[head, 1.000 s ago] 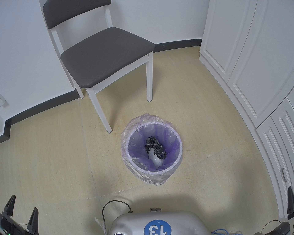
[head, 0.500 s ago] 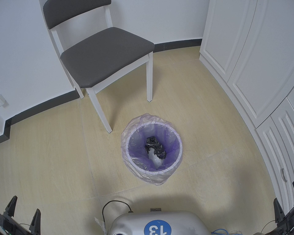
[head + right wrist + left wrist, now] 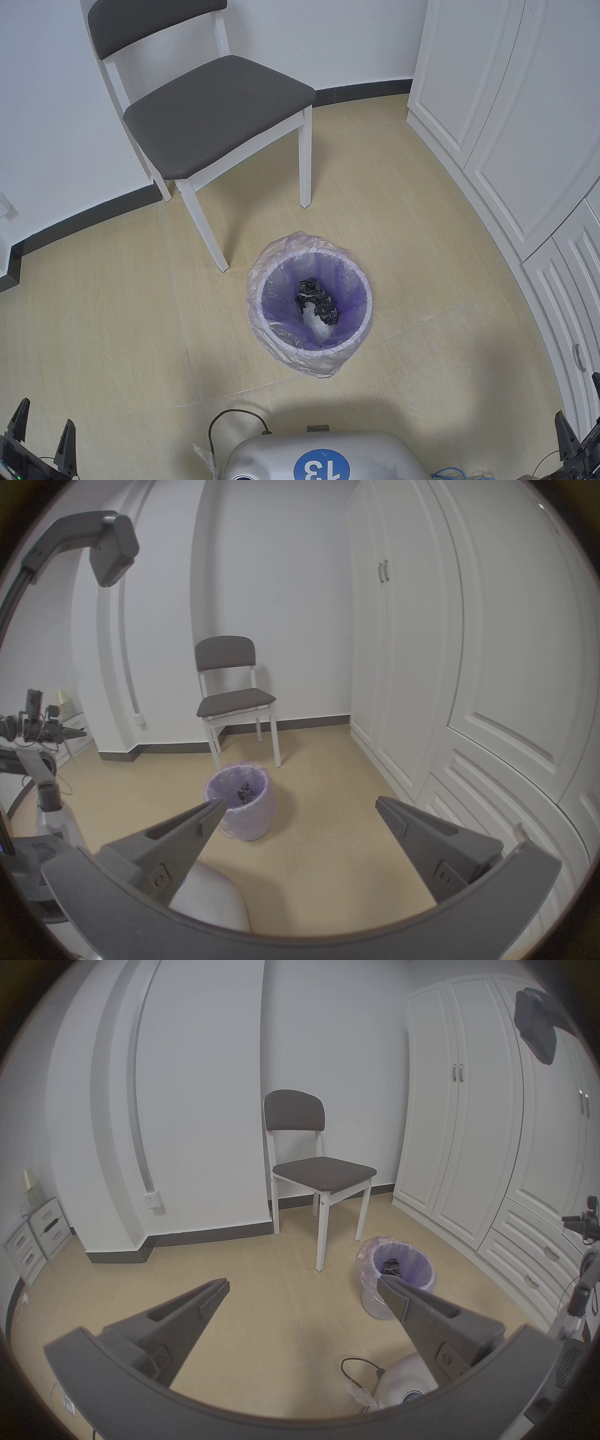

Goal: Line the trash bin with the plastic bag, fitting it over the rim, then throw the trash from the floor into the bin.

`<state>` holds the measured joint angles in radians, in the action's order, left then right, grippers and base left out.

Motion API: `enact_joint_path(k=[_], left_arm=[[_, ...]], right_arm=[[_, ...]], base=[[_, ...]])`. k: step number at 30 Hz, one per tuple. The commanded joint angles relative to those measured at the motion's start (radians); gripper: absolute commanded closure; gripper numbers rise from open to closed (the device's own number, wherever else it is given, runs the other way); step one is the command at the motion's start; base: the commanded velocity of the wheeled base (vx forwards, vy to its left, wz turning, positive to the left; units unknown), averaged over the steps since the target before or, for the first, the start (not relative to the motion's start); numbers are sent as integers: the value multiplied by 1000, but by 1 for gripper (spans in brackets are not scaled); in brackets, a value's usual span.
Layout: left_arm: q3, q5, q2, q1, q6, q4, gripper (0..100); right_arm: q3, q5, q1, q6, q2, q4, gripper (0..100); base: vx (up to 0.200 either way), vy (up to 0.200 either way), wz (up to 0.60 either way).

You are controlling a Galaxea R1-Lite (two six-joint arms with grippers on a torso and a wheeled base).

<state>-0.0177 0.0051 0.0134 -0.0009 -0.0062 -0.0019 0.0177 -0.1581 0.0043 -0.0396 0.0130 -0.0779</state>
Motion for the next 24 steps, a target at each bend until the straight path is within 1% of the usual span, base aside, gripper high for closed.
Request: enact_joint_path(k=[1, 3, 4, 5, 6, 7, 8, 9, 12, 14, 16, 21, 23, 24], left_arm=[[18, -5, -13, -1, 11, 0, 0], [18, -5, -13, -1, 8, -1, 0], [18, -5, -13, -1, 9, 0, 0], [18, -5, -13, -1, 9, 0, 0], [18, -5, -13, -1, 9, 0, 0], [18, -5, -13, -1, 9, 0, 0], [18, -5, -13, -1, 9, 0, 0], [18, -5, -13, -1, 9, 0, 0], [18, -5, -13, -1, 9, 0, 0], [18, -5, -13, -1, 9, 0, 0], [18, -5, -13, -1, 9, 0, 0], [18, -5, -13, -1, 9, -1, 0], [18, -5, -13, -1, 9, 0, 0], [18, -5, -13, -1, 9, 0, 0]], right_arm=[[-18, 157, 0, 15, -7, 0, 0], [-18, 173, 0, 69, -7, 1, 0], [-18, 187, 0, 156, -7, 1, 0], [-18, 193, 0, 182, -7, 1, 0], [-18, 212, 0, 231, -7, 4, 0], [-18, 212, 0, 231, -7, 4, 0], [-16, 247, 0, 267, -7, 9, 0], [-16, 259, 0, 270, -7, 9, 0], [-18, 290, 0, 251, -7, 0, 0], [-18, 292, 0, 230, -7, -2, 0], [-18, 293, 0, 178, -8, -3, 0], [-18, 288, 0, 162, -7, -2, 0], [-18, 250, 0, 109, -8, 0, 0], [-18, 216, 0, 63, -7, 1, 0]], base=[[0, 0, 0], [0, 0, 0], [0, 0, 0], [0, 0, 0], [0, 0, 0], [0, 0, 0], [0, 0, 0], [0, 0, 0], [0, 0, 0], [0, 0, 0], [0, 0, 0], [0, 0, 0], [0, 0, 0], [0, 0, 0]])
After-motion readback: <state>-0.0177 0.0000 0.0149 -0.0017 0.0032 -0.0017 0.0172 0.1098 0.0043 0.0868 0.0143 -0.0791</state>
